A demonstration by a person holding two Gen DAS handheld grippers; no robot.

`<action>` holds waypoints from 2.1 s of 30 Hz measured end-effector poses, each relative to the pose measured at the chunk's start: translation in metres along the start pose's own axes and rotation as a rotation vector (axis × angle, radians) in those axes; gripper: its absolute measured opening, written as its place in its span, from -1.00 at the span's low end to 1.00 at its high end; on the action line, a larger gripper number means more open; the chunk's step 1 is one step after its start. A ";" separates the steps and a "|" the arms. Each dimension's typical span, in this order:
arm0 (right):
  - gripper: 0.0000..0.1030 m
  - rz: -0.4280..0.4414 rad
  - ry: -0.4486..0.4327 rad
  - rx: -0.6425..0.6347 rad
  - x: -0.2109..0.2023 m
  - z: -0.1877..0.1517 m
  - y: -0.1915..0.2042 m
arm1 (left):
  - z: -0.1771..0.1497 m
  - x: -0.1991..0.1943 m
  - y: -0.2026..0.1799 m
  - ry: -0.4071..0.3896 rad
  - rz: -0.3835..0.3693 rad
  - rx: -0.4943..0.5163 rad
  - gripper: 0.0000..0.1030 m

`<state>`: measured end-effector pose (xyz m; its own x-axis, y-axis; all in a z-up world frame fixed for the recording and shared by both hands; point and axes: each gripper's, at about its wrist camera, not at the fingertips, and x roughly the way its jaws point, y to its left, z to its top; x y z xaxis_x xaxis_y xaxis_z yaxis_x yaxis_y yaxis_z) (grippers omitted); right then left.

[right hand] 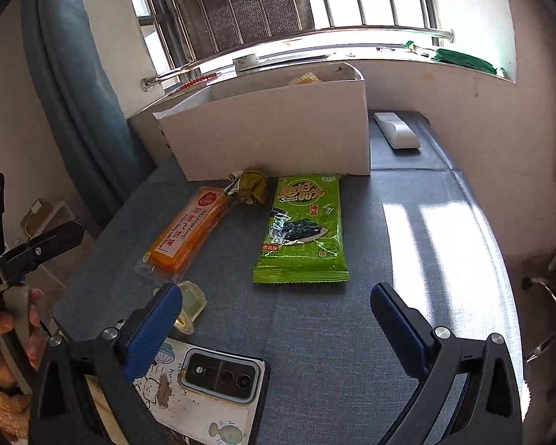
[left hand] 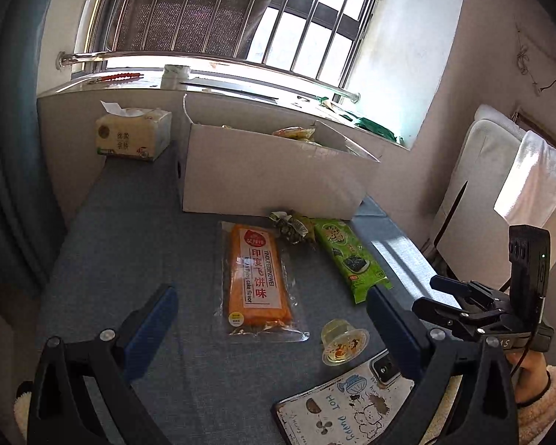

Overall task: Organize snacks
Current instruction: 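Move both grippers back over the remaining snacks on the table, then grasp the orange flying-cake packet with left gripper while right grasps green seaweed pack, then carry both packets over the white box and release them inside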

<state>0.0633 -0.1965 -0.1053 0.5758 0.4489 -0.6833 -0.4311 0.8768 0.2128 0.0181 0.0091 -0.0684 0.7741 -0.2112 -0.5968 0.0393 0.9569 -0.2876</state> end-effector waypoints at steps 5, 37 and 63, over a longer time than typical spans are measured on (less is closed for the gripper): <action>1.00 -0.026 0.041 -0.040 0.027 0.021 0.002 | 0.001 0.002 0.000 0.006 0.011 0.025 1.00; 0.18 -0.082 0.050 -0.023 0.025 0.042 -0.015 | 0.016 0.096 -0.012 0.259 0.105 0.127 1.00; 0.20 0.024 0.002 -0.033 0.009 0.032 0.000 | 0.029 0.058 0.023 0.142 0.111 0.067 0.11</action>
<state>0.0905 -0.1868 -0.0885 0.5640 0.4691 -0.6796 -0.4672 0.8599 0.2058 0.0825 0.0247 -0.0882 0.6794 -0.1252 -0.7231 0.0045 0.9860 -0.1665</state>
